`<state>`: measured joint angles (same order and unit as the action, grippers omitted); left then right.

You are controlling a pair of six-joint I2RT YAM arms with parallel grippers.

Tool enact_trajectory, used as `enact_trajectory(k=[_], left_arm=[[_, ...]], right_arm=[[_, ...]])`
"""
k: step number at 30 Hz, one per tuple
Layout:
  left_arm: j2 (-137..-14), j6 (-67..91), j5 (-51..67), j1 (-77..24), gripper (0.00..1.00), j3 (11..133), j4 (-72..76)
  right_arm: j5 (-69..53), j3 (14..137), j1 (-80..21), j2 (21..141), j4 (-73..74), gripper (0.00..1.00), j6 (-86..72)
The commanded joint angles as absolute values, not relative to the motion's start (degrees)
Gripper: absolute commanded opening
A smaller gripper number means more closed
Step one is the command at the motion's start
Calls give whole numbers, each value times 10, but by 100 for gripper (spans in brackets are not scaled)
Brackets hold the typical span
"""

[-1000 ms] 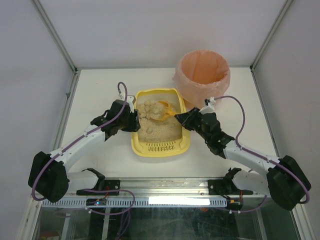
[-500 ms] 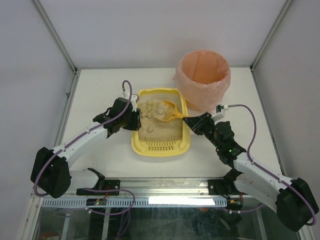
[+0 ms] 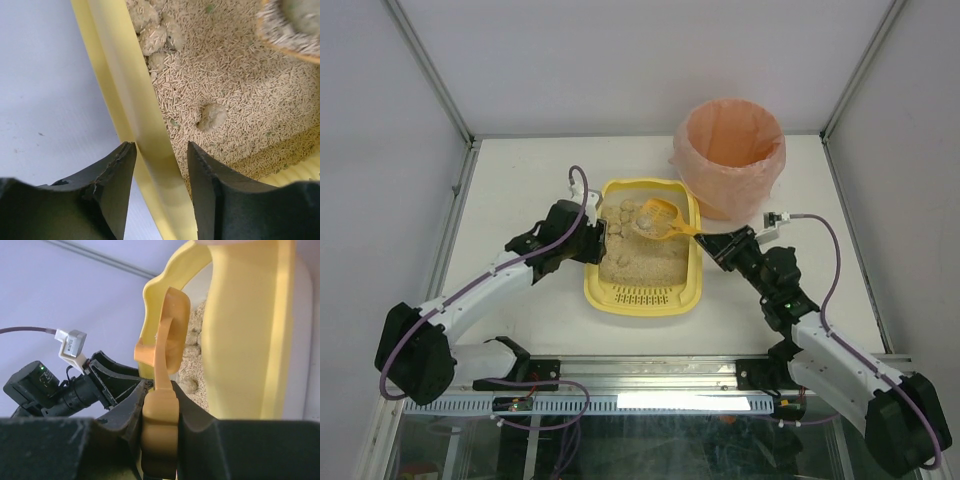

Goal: Clean the litter box

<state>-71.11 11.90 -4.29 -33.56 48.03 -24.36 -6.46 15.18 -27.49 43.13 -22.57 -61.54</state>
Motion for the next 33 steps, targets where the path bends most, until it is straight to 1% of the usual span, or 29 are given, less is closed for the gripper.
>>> enact_trajectory(k=[1, 3, 4, 6, 8, 11, 14, 15, 18, 21, 23, 25, 26, 28, 30, 32, 33], left_arm=[[-646, 117, -58, -345, 51, 481, -196], [-638, 117, -65, -344, 60, 481, -196], [-634, 117, -68, -343, 62, 480, -196], [-622, 120, -76, -342, 69, 476, -193], [-615, 123, -86, -341, 73, 474, -192], [-600, 127, -91, -340, 73, 472, -192], [-580, 130, -99, -340, 73, 464, -184], [-576, 131, -105, -340, 73, 463, -183], [-572, 134, -127, -339, 73, 466, -186], [-570, 138, -131, -339, 72, 467, -191], [-573, 135, -133, -340, 71, 475, -195], [-578, 131, -136, -339, 71, 479, -199], [-579, 130, -138, -339, 71, 479, -201], [-580, 131, -140, -339, 70, 478, -203], [-583, 131, -140, -339, 70, 479, -204], [-586, 130, -138, -340, 70, 481, -206], [-588, 130, -138, -340, 70, 481, -207]], right_arm=[[-141, 146, -264, 469, -347, 0, -651], [-104, 122, -251, 450, -341, 0, -685], [-108, 120, -251, 452, -348, 0, -688], [-165, 133, -254, 488, -390, 0, -681], [-177, 121, -242, 496, -422, 0, -695], [-130, 101, -223, 456, -376, 0, -714], [-207, 120, -227, 492, -443, 0, -703], [-209, 116, -218, 491, -445, 0, -709], [-153, 98, -193, 444, -374, 0, -728], [-232, 120, -209, 500, -456, 0, -720], [-229, 97, -194, 508, -489, 0, -755], [-193, 80, -177, 493, -449, 0, -777], [-201, 91, -186, 501, -447, 0, -770], [-248, 115, -204, 539, -495, 0, -763], [-250, 103, -181, 543, -513, 0, -796], [-218, 90, -166, 520, -460, 0, -812], [-223, 103, -176, 522, -447, 0, -797]])
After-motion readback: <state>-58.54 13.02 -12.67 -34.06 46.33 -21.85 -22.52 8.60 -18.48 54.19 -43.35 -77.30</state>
